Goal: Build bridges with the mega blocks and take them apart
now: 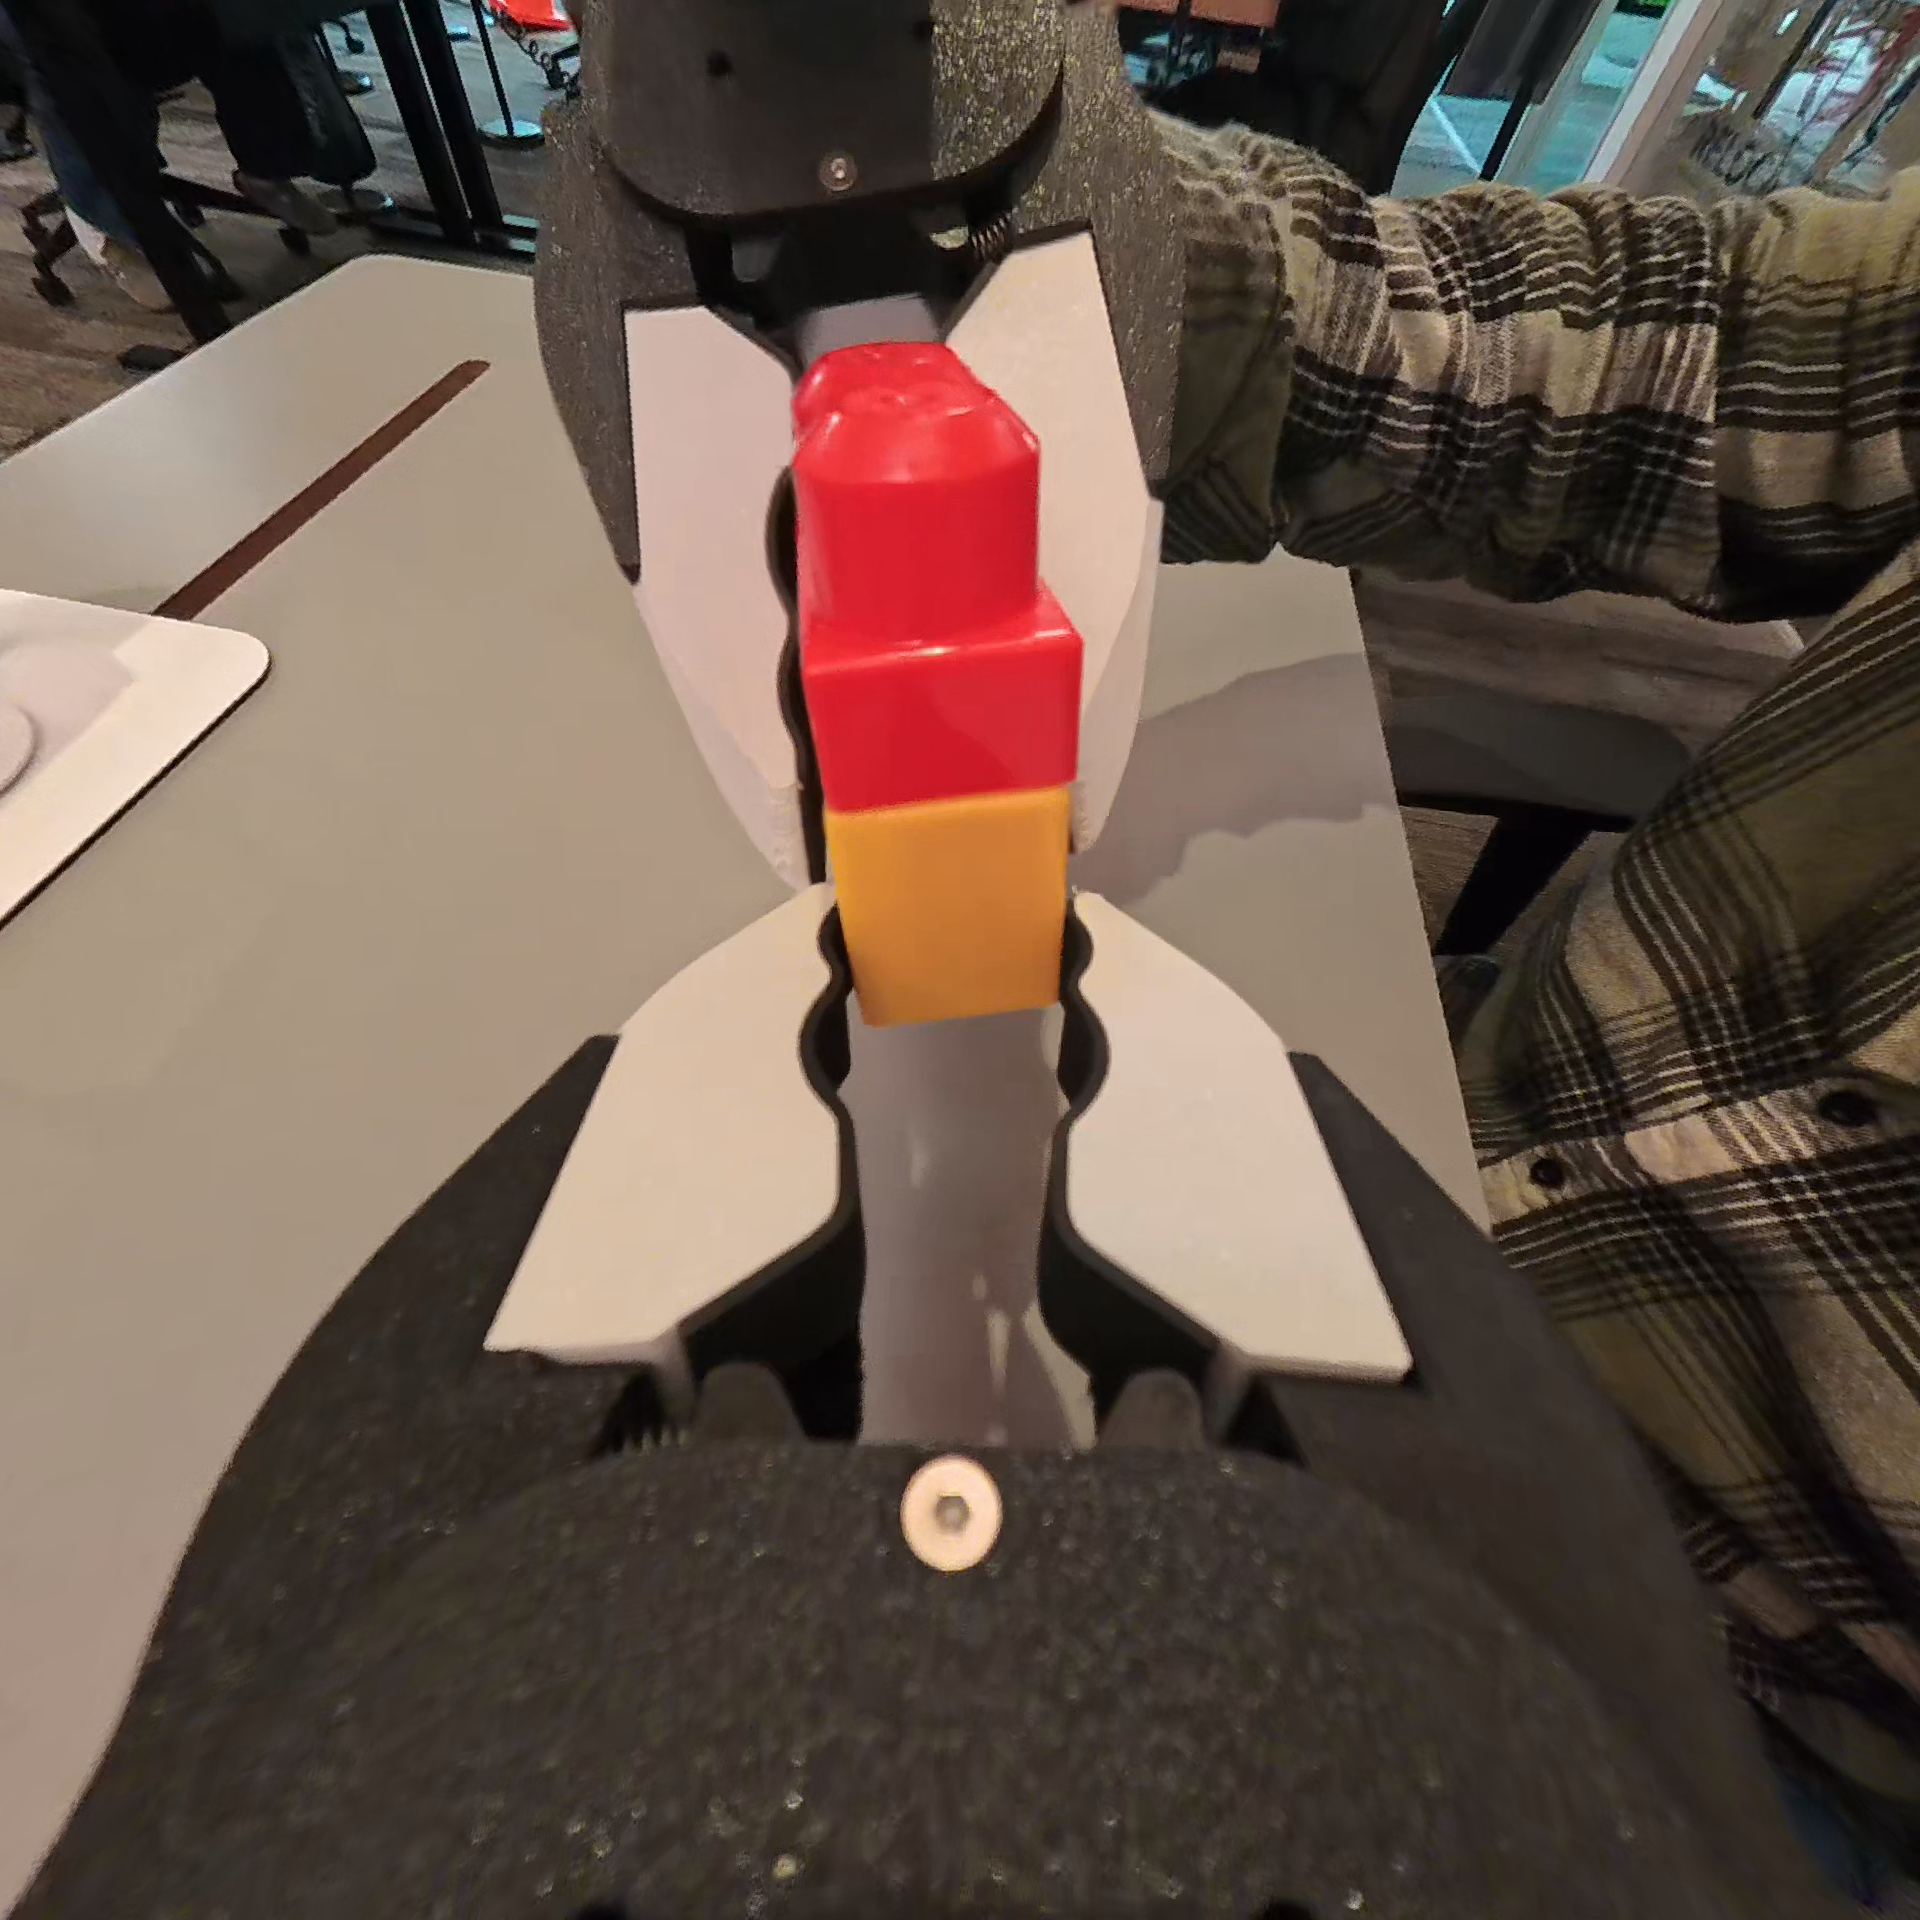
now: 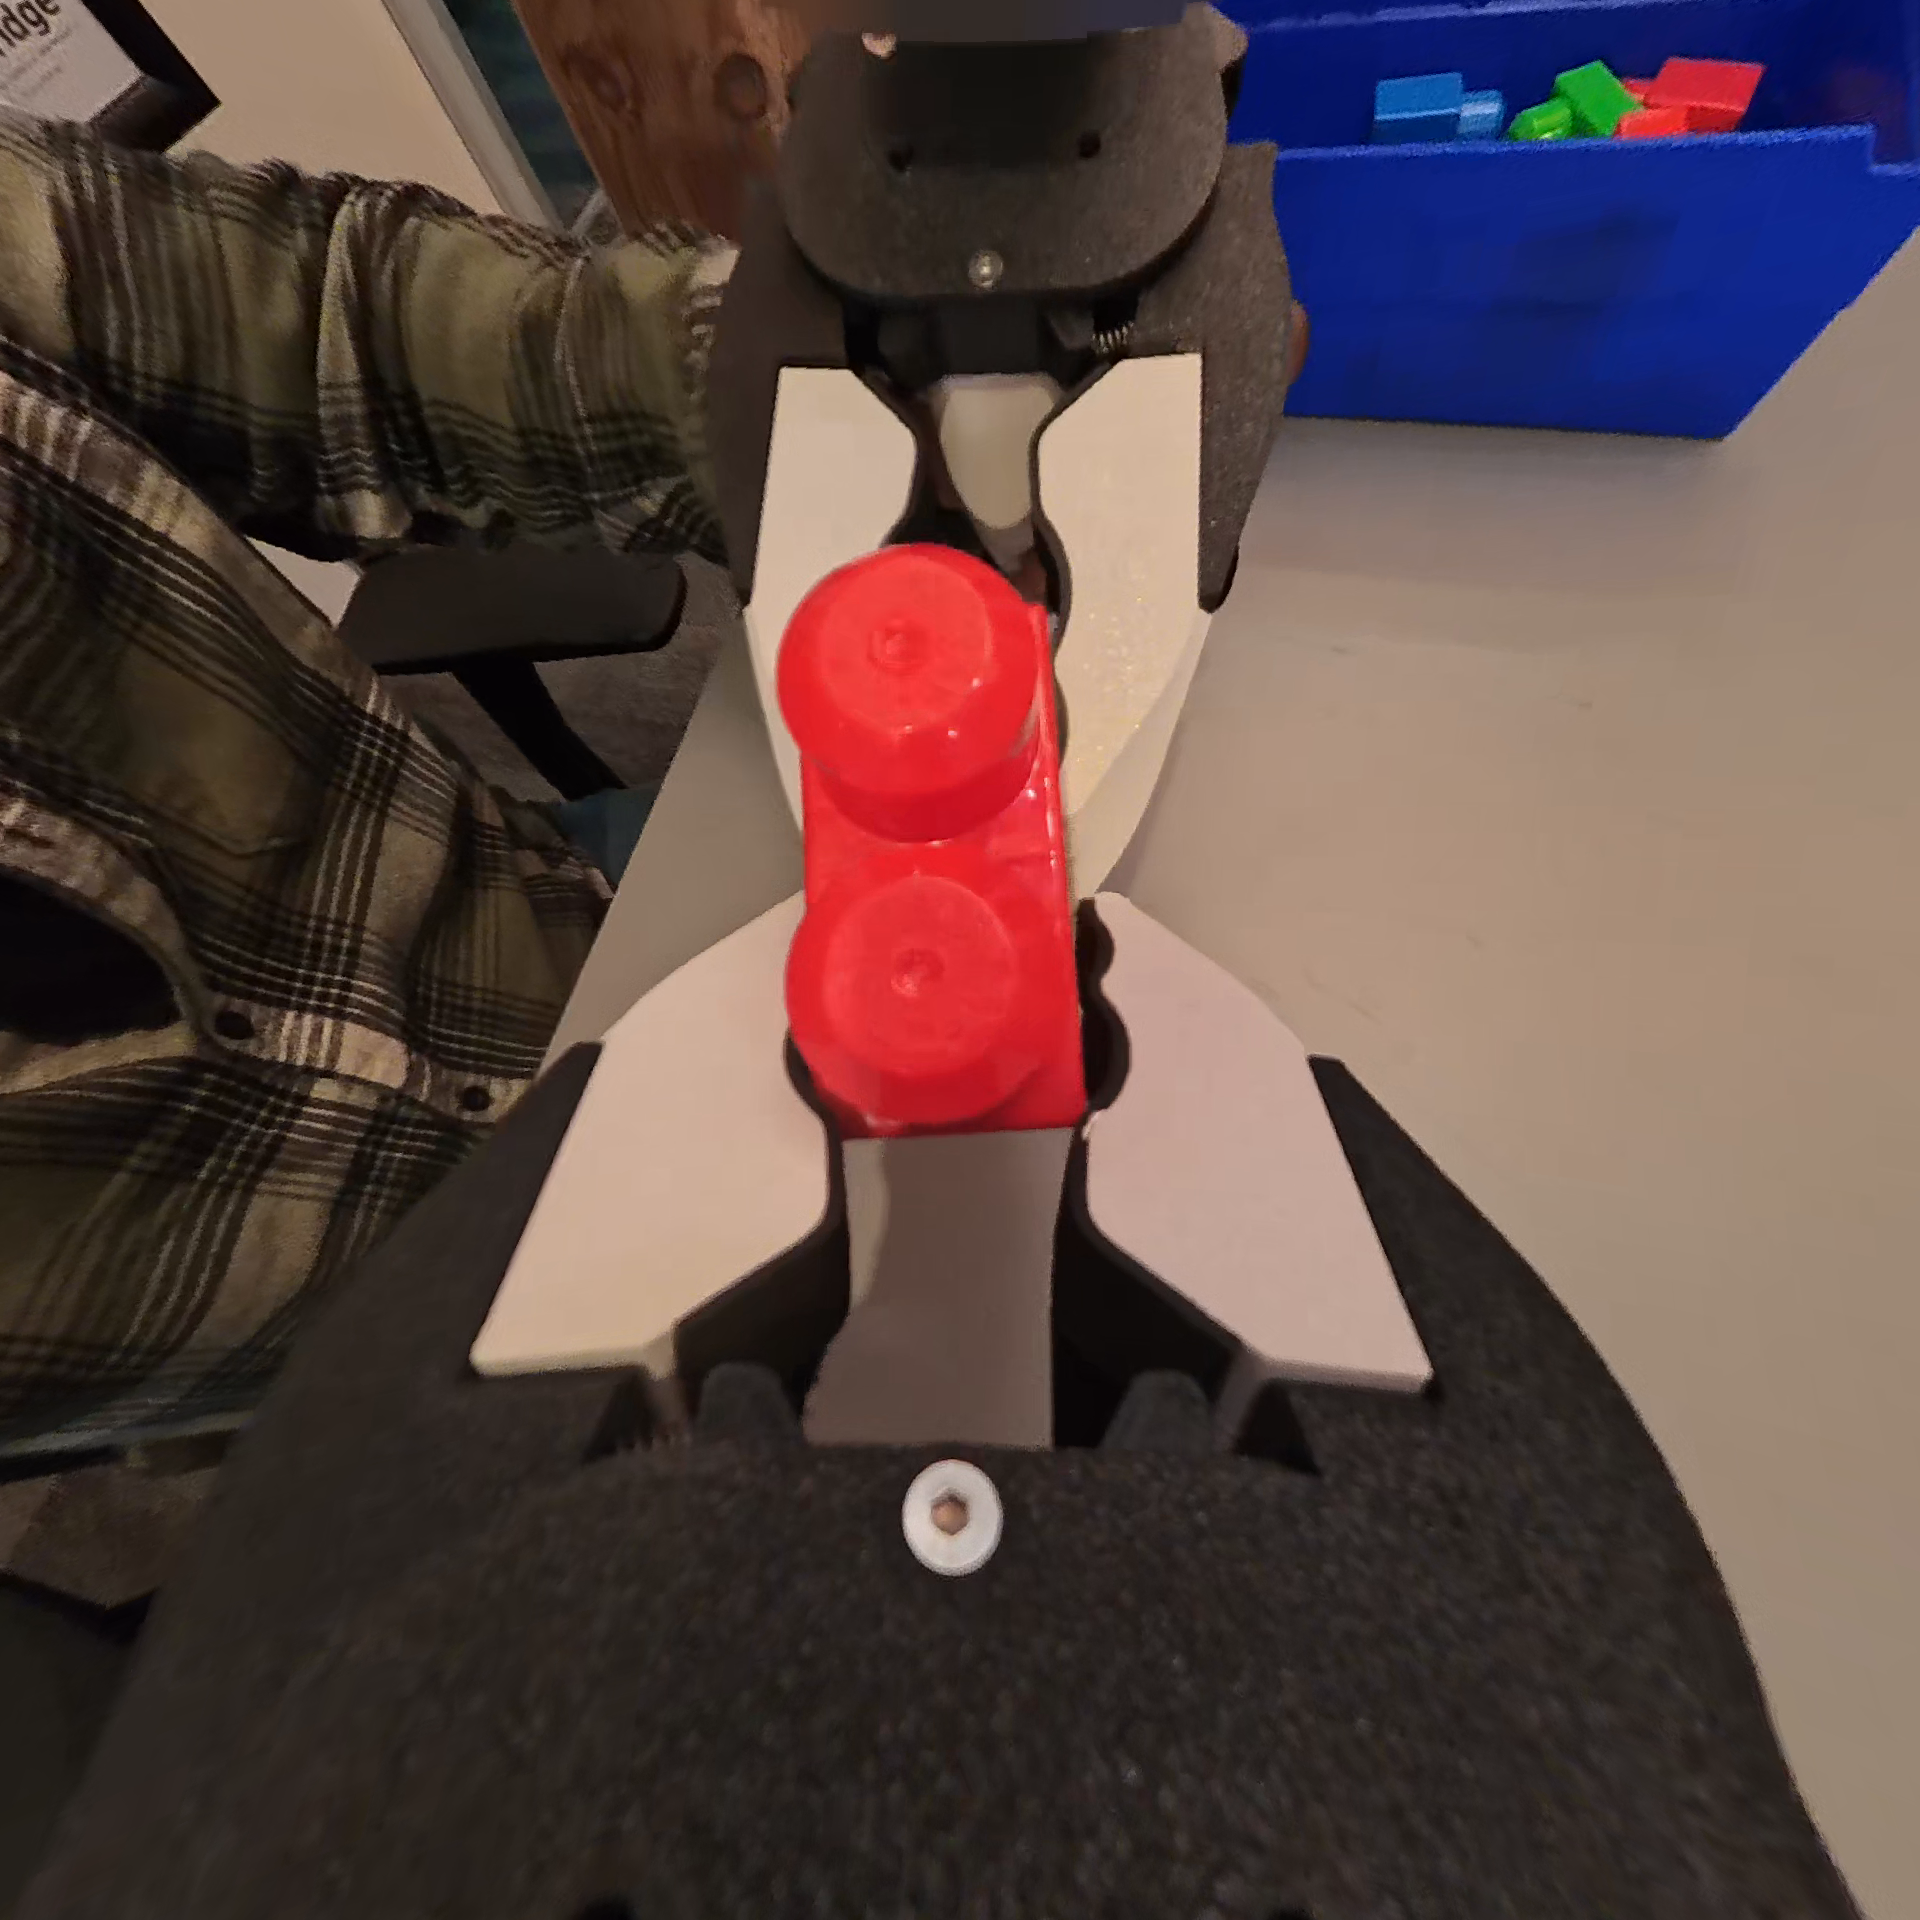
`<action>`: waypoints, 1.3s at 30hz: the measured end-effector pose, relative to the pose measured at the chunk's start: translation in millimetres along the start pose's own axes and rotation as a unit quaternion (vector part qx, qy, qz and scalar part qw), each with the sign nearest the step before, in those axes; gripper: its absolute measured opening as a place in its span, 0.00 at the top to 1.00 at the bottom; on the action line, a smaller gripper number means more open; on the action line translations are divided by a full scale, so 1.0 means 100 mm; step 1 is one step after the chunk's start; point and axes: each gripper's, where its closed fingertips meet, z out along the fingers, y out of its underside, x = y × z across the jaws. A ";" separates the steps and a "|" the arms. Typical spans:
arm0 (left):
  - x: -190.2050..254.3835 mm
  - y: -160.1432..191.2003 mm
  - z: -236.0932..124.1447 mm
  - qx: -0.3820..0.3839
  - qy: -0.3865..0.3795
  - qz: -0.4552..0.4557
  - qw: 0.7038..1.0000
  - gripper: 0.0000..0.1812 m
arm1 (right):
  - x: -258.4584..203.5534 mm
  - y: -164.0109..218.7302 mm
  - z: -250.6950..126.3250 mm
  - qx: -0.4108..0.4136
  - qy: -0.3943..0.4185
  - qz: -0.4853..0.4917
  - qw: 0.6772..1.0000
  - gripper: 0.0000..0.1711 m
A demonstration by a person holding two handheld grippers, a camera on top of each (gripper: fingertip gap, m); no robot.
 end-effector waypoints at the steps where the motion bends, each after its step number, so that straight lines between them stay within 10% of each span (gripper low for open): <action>1: 0.01 -0.03 -0.01 0.013 -0.001 0.001 1.000 0.80 | -0.02 -0.03 -0.03 0.008 -0.004 -0.002 1.000 0.74; 10: 0.00 -0.24 -0.14 0.129 0.012 -0.042 0.991 0.80 | 0.01 -0.25 -0.37 0.135 0.017 0.022 0.990 0.60; 20: 0.02 -0.39 -0.22 0.172 0.020 -0.067 0.983 0.80 | -0.01 -0.38 -0.35 0.212 0.014 0.044 0.976 0.79; 39: -0.02 -0.37 -0.26 0.150 -0.047 -0.034 0.987 0.81 | -0.03 -0.40 -0.33 0.216 0.068 0.028 0.974 0.80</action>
